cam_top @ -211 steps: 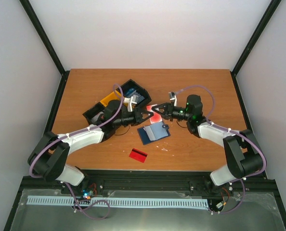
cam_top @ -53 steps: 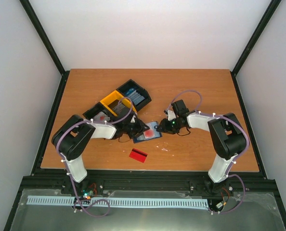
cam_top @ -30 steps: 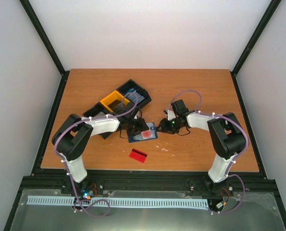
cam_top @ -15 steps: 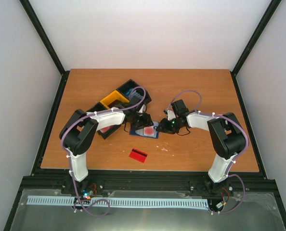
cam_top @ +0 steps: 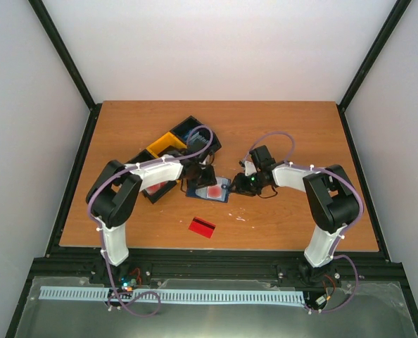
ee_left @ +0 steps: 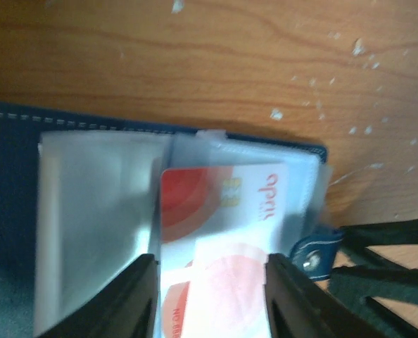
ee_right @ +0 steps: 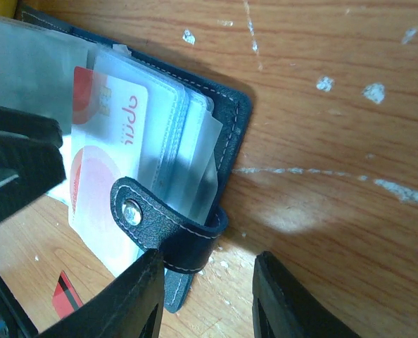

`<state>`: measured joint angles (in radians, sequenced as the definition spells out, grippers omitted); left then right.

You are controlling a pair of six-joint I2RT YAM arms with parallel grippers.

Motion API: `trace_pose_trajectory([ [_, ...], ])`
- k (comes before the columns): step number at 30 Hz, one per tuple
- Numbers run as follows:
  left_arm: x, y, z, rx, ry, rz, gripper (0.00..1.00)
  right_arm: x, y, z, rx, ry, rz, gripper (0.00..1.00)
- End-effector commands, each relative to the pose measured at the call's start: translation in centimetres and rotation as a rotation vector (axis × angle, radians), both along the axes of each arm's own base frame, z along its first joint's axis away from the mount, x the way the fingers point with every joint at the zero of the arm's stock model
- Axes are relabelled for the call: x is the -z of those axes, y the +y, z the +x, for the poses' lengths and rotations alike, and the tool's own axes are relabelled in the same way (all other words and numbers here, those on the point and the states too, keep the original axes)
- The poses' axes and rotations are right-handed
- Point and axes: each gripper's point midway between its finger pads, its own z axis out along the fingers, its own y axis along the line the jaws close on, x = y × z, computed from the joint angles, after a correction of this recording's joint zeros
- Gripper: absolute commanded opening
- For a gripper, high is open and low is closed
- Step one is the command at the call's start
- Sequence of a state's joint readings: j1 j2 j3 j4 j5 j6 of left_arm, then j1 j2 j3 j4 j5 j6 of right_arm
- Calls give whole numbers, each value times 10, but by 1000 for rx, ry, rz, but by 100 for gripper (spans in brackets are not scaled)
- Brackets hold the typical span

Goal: Put the credit cards into the card holder
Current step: Insert the credit card into the card holder.

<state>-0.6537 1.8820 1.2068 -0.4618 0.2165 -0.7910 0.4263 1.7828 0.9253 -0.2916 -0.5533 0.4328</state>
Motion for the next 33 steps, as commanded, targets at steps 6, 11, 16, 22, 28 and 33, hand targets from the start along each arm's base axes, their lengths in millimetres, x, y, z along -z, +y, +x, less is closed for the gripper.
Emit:
trace_pose_trajectory([
  [6,-6,-11,27,17,-46,9,37,32,-15,-16,3,92,-123,30],
  [11,3,-4,23,-1,-2,50,45,33,-13,-15,-2,97,-120,29],
  [16,-10,-1,27,-8,-44,56,51,35,-13,-17,-6,105,-120,29],
  [22,-6,-2,26,-8,-30,56,49,37,-13,-17,-10,109,-121,29],
  [28,-3,-18,27,52,-37,-12,44,37,-11,-16,-18,108,-120,29],
  [33,-10,-40,22,158,-53,-117,43,37,-10,-15,-23,108,-117,29],
])
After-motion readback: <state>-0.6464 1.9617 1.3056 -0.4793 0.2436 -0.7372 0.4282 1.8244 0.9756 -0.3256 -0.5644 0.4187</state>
